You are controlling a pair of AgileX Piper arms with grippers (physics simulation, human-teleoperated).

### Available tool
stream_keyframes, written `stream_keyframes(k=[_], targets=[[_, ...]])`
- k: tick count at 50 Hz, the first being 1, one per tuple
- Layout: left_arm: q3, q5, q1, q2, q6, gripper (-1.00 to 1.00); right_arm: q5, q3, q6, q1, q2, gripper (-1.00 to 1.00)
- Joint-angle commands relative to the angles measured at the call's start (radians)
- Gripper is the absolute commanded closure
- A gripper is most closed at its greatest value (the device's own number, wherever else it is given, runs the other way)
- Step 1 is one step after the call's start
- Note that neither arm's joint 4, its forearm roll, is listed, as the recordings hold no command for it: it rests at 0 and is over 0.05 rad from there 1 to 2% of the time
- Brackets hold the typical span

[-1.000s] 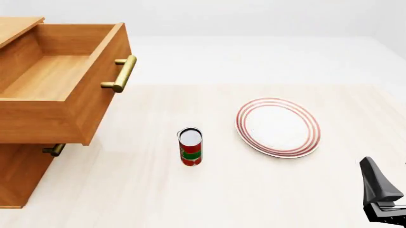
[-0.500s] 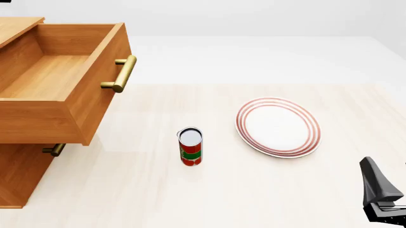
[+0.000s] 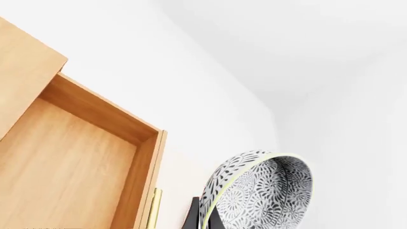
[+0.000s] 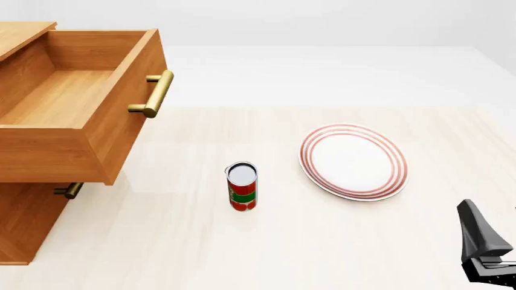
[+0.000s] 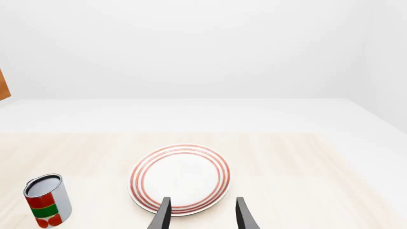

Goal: Put the bowl in the top drawer of the cabinet.

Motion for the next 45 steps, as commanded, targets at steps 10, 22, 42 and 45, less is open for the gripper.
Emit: stream_keyframes(k=[10,22,42,45], targets=[[0.063,0.008,0.079,-0.035,0.006,1.0,0.0,0.0,0.0,0.0,0.0,-1.0],[0.068,0.023,0.105,-0.051,0.005,1.0,0.0,0.0,0.0,0.0,0.001,-1.0],[0.142,0.027,0.149,-0.082,0.023,1.0,0.0,0.0,0.0,0.0,0.0,-1.0],[0.163,0.018,0.152,-0.085,0.021,1.0,0.0,0.0,0.0,0.0,0.0,-1.0]])
